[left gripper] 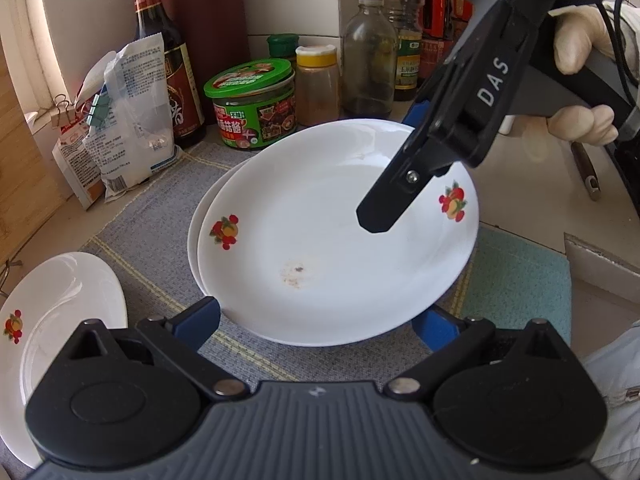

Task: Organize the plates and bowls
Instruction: 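Lower the fruit-print plate onto the stained plate with the right gripper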

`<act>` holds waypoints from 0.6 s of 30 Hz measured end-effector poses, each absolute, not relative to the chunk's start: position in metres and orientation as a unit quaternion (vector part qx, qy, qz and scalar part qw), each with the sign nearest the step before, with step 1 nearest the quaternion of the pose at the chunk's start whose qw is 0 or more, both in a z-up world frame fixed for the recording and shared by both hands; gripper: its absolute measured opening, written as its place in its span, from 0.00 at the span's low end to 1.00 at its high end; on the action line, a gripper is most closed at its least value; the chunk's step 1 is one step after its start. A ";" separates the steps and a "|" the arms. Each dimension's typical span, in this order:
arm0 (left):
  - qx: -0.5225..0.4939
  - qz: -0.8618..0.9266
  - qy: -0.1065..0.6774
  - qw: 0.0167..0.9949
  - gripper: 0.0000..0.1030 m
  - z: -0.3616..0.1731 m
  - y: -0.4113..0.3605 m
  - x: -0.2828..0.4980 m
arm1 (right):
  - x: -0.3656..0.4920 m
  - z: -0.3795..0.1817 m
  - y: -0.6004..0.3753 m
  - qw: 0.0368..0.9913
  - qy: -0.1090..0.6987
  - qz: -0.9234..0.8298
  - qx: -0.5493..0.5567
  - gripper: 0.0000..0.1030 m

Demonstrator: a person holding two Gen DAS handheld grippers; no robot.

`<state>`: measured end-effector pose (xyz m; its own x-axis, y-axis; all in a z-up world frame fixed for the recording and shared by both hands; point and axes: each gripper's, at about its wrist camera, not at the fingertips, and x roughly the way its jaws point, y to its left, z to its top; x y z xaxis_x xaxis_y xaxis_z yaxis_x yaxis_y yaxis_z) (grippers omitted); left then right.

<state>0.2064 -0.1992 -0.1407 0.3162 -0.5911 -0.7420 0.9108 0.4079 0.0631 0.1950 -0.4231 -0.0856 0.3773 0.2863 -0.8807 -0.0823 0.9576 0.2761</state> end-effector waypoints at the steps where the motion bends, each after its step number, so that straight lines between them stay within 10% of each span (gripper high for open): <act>1: 0.245 -0.485 0.326 0.774 0.98 -0.141 -0.199 0.206 | 0.195 -0.086 -0.422 0.825 0.547 0.111 0.091 1.00; 18: 0.228 -0.491 0.323 0.777 0.98 -0.138 -0.201 0.204 | 0.194 -0.085 -0.408 0.822 0.560 0.086 0.056 1.00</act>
<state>0.2040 -0.2014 -0.1380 0.3099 -0.6154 -0.7248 0.9092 0.4148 0.0365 0.1938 -0.4085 -0.0850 0.3582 0.2045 -0.9110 -0.0784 0.9789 0.1889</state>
